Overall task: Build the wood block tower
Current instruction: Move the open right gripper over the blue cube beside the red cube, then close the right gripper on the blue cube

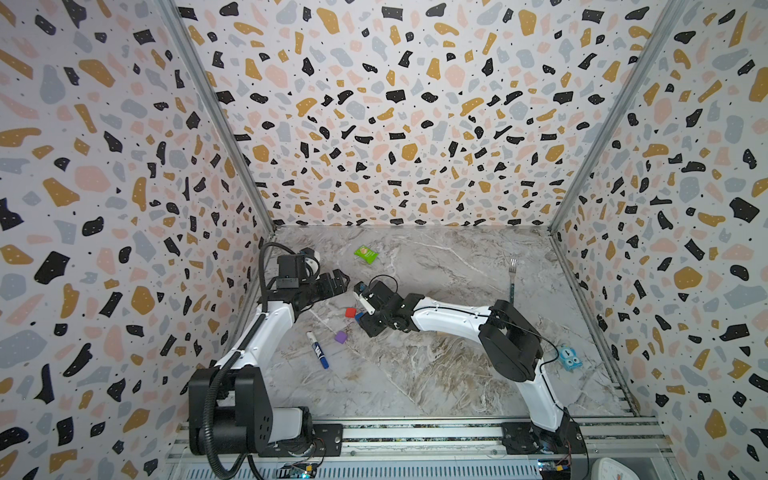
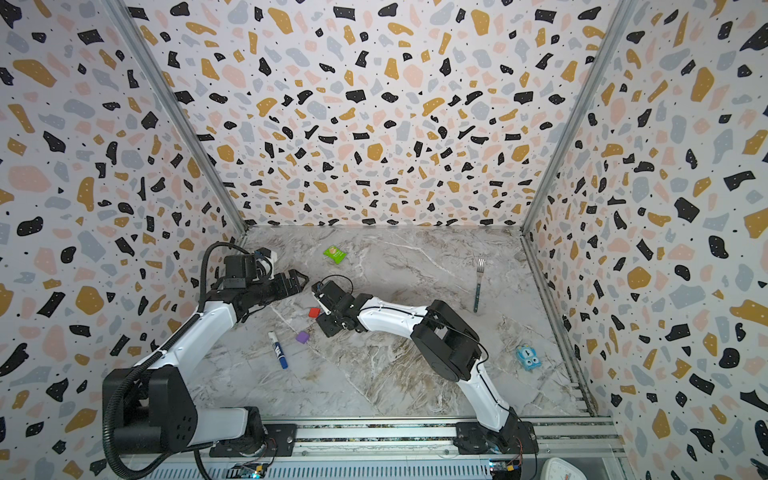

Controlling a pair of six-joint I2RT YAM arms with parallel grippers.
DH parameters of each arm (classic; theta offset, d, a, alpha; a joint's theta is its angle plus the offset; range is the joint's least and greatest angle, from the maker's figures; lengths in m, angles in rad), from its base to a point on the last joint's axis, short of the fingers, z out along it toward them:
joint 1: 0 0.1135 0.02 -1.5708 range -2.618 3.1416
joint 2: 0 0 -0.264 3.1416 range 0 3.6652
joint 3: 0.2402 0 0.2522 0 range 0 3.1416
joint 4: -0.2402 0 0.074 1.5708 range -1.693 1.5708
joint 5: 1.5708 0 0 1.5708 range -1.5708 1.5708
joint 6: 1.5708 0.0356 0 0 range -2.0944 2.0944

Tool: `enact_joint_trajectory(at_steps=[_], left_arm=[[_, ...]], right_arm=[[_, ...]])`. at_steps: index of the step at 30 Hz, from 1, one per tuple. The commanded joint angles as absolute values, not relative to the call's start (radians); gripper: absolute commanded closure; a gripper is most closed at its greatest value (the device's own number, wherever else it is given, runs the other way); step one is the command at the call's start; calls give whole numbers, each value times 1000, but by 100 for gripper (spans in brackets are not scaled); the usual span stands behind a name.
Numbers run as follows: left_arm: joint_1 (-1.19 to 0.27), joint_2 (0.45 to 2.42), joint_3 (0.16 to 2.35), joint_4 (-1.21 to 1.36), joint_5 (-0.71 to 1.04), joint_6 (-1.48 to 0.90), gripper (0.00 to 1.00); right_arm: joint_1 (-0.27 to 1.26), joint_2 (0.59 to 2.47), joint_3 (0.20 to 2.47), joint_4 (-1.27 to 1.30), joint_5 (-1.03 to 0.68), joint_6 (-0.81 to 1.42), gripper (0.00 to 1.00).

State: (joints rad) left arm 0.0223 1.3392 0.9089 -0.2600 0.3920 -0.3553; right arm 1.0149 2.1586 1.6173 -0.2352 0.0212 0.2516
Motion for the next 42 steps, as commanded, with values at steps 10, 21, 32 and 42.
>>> enact_joint_trajectory(at_steps=[10, 21, 32, 42], left_arm=[[28, 1307, 888, -219, 412, -364, 1], [28, 1307, 887, -219, 417, -362, 1], [28, 1307, 888, -224, 413, -356, 1], [27, 1313, 890, -223, 416, -356, 1]], right_arm=[[1038, 2264, 1749, -207, 74, 265, 40], [1048, 2334, 1806, -237, 120, 294, 50], [1049, 2301, 1770, -261, 144, 231, 79], [1050, 2045, 1451, -220, 44, 62, 81]])
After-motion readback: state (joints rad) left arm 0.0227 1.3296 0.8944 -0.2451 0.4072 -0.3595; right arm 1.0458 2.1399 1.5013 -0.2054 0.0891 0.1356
